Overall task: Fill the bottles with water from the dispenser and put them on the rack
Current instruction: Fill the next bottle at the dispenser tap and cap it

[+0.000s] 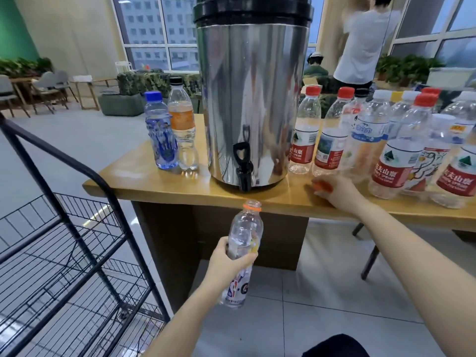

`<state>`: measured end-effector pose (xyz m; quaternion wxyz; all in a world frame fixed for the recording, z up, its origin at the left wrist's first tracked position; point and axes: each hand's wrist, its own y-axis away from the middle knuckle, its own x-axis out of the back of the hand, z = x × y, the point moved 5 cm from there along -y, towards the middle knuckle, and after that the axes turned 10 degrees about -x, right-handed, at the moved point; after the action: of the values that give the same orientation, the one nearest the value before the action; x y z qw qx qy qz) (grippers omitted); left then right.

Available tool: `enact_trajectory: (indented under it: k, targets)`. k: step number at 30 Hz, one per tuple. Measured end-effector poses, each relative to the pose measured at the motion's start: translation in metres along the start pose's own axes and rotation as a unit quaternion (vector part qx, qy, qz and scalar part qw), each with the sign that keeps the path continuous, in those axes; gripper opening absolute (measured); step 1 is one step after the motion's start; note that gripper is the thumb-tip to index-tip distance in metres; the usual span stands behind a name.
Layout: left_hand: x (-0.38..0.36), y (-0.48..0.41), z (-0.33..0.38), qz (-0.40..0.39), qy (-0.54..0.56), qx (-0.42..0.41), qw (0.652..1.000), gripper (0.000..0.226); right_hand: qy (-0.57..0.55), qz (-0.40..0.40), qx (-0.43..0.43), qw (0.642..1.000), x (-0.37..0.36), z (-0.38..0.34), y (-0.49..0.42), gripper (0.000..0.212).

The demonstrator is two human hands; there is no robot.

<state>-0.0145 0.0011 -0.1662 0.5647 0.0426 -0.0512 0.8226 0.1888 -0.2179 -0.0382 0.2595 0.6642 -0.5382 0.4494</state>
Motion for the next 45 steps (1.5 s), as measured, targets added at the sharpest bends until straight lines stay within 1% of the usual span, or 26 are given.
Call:
enact_trajectory:
  k: [4, 7, 9, 11, 13, 16, 18, 20, 24, 27, 29, 32, 35, 38, 41, 45]
  targets:
    - [0.003, -0.007, 0.002, 0.019, -0.009, -0.003, 1.0, 0.048, -0.022, 0.003, -0.003, 1.0, 0.0, -0.005, 0.0, 0.038]
    - [0.003, -0.012, 0.007, 0.025, 0.004, -0.001, 1.0, 0.049, -0.044, 0.065, 0.03, 0.996, 0.011, -0.025, 0.009, 0.036]
    - [0.004, -0.017, 0.011, 0.024, 0.002, -0.008, 1.0, 0.051, -0.062, 0.112, 0.089, 0.988, 0.025, -0.056, 0.019, 0.031]
    - [0.003, -0.022, 0.013, 0.023, -0.004, -0.015, 1.0, 0.053, -0.075, 0.145, 0.186, 0.969, 0.04, -0.099, 0.033, 0.028]
    - [0.003, -0.025, 0.016, 0.021, -0.011, -0.022, 0.999, 0.055, -0.09, 0.135, 0.26, 0.952, 0.049, -0.14, 0.048, 0.031]
    - [0.003, -0.028, 0.02, 0.024, -0.015, -0.039, 0.999, 0.056, -0.034, 0.101, 0.309, 0.945, 0.046, -0.183, 0.061, 0.039]
    - [0.004, -0.031, 0.025, 0.029, -0.02, -0.048, 0.998, 0.058, 0.003, 0.092, 0.315, 0.945, 0.039, -0.198, 0.063, 0.038]
    - [0.004, -0.034, 0.029, 0.031, -0.023, -0.053, 0.998, 0.059, 0.011, 0.107, 0.305, 0.946, 0.038, -0.205, 0.062, 0.034]
    - [0.005, -0.037, 0.03, 0.039, -0.033, -0.053, 0.997, 0.061, 0.002, 0.185, 0.289, 0.939, 0.04, -0.206, 0.062, 0.022]
    - [0.004, -0.039, 0.029, 0.04, -0.036, -0.053, 0.997, 0.061, -0.009, 0.236, 0.312, 0.92, 0.038, -0.201, 0.071, 0.015]
    - [0.004, -0.04, 0.029, 0.039, -0.038, -0.051, 0.997, 0.062, -0.025, 0.254, 0.33, 0.909, 0.037, -0.197, 0.078, 0.015]
    - [0.003, -0.041, 0.03, 0.041, -0.046, -0.052, 0.997, 0.062, -0.041, 0.254, 0.365, 0.895, 0.031, -0.187, 0.091, 0.016]
    - [0.002, -0.04, 0.03, 0.041, -0.04, -0.053, 0.997, 0.06, -0.008, 0.246, 0.399, 0.883, 0.016, -0.173, 0.102, 0.018]
    - [0.002, -0.039, 0.032, 0.04, -0.033, -0.053, 0.997, 0.058, -0.017, 0.256, 0.396, 0.882, 0.013, -0.165, 0.102, 0.017]
    - [0.001, -0.038, 0.032, 0.038, -0.035, -0.048, 0.998, 0.059, -0.021, 0.256, 0.4, 0.88, 0.014, -0.168, 0.102, 0.023]
    - [0.002, -0.038, 0.034, 0.041, -0.036, -0.044, 0.998, 0.059, -0.033, 0.257, 0.397, 0.881, 0.012, -0.164, 0.099, 0.017]
